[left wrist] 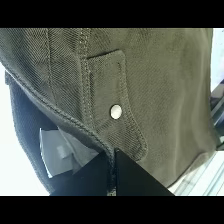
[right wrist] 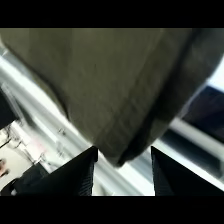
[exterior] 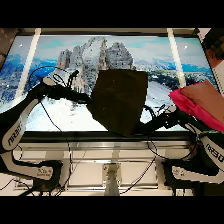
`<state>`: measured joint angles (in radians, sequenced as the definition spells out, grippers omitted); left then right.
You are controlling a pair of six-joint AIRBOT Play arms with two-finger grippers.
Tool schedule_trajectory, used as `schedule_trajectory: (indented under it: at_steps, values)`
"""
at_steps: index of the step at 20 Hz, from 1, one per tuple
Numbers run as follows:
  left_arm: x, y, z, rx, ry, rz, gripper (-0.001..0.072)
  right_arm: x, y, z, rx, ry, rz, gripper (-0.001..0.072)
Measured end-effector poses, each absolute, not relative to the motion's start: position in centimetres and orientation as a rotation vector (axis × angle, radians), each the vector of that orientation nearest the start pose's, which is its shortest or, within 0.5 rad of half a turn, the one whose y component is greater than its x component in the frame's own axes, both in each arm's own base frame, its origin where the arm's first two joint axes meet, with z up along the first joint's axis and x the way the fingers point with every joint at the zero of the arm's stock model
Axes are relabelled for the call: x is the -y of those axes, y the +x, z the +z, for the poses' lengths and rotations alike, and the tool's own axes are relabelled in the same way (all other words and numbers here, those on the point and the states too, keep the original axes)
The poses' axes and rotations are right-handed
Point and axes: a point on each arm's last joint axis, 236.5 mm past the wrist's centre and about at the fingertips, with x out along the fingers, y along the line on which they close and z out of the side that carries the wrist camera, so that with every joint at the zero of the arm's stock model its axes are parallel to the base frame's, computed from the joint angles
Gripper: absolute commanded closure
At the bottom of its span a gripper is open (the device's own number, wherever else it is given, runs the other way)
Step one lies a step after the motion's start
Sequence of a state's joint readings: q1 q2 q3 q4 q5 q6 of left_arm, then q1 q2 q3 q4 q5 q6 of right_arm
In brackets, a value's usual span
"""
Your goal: Fold the clothes and pants, and hang the long-sleeved shirts on hangers.
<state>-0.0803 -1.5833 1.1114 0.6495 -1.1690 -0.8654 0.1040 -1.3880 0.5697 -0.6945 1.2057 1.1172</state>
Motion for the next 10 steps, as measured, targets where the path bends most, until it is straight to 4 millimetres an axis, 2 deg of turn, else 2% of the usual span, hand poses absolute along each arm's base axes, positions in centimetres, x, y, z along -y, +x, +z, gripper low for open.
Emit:
schedule_trajectory:
  at_steps: [2, 3, 6, 7, 10]
  values:
    - [20.4, 37.1, -4.0, -1.265, -0.353, -0.884, 0.0689, -19.4, 19.2, -10.7, -1.748, 0.616, 0.653, 0.0338]
    - [20.4, 37.1, -3.9, -1.262, -0.352, -0.885, 0.0689, -19.7, 19.4, -10.7, -1.741, 0.626, 0.652, 0.0371]
    - [20.4, 37.1, -3.8, -1.259, -0.351, -0.886, 0.0689, -20.6, 19.9, -10.1, -1.722, 0.679, 0.657, 0.0670]
    - [20.4, 37.1, -3.8, -1.259, -0.350, -0.886, 0.0689, -20.8, 20.0, -9.8, -1.718, 0.698, 0.660, 0.0699]
    - [20.3, 37.2, -3.8, -1.255, -0.350, -0.881, 0.0690, -21.8, 19.8, -8.5, -1.726, 0.761, 0.700, 0.0701]
